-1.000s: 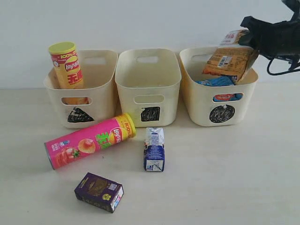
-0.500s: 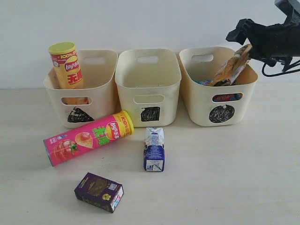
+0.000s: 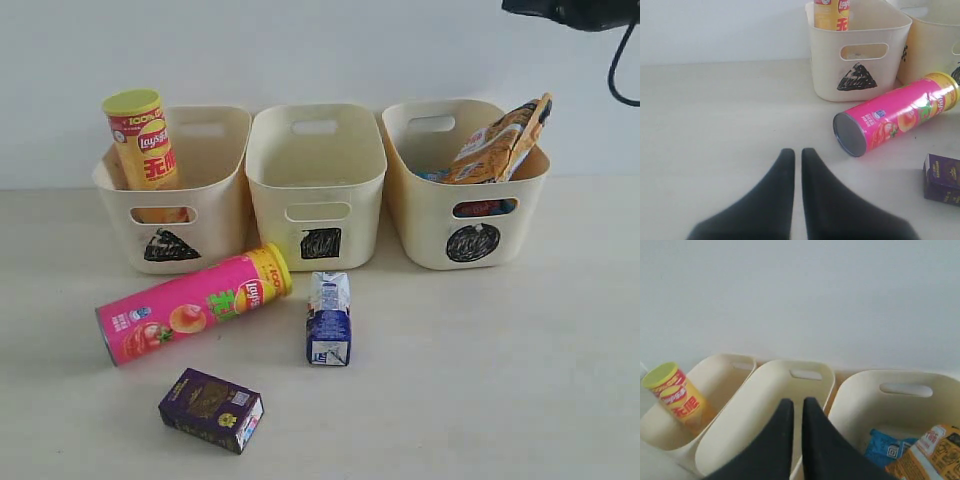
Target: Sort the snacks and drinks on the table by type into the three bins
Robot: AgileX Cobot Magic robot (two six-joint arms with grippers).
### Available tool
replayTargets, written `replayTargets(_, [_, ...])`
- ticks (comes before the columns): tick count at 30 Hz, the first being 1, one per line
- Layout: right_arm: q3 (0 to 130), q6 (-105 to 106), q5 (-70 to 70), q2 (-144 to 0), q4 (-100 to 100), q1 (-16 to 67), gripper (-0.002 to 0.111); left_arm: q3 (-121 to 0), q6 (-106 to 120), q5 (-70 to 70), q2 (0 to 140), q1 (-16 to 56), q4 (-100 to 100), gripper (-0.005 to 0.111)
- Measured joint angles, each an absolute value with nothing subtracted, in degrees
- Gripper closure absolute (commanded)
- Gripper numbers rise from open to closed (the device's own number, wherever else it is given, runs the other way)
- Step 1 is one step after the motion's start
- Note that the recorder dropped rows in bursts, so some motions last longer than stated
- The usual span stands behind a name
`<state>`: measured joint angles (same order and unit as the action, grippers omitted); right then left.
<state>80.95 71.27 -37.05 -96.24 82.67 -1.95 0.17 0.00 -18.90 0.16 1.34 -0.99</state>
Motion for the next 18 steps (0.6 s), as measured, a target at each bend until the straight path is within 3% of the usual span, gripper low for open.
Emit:
replayTargets(3, [76.08, 69.83, -35.61, -93.13, 79.71, -1.95, 0.107, 0.17, 0.0, -18.9, 0.16, 1.34, -0.99, 0.102])
replayTargets(14, [51.24, 77.25, 4.83, -79.46, 92.08, 2.36, 0.107, 0.17, 0.0, -18.9, 0.16, 1.34, -0.99, 0.102])
replayTargets(18, [48.15, 64.99, 14.6, -77.95, 81.27, 6.81, 0.107, 0.17, 0.0, -18.9, 0.16, 1.34, -1.11, 0.102])
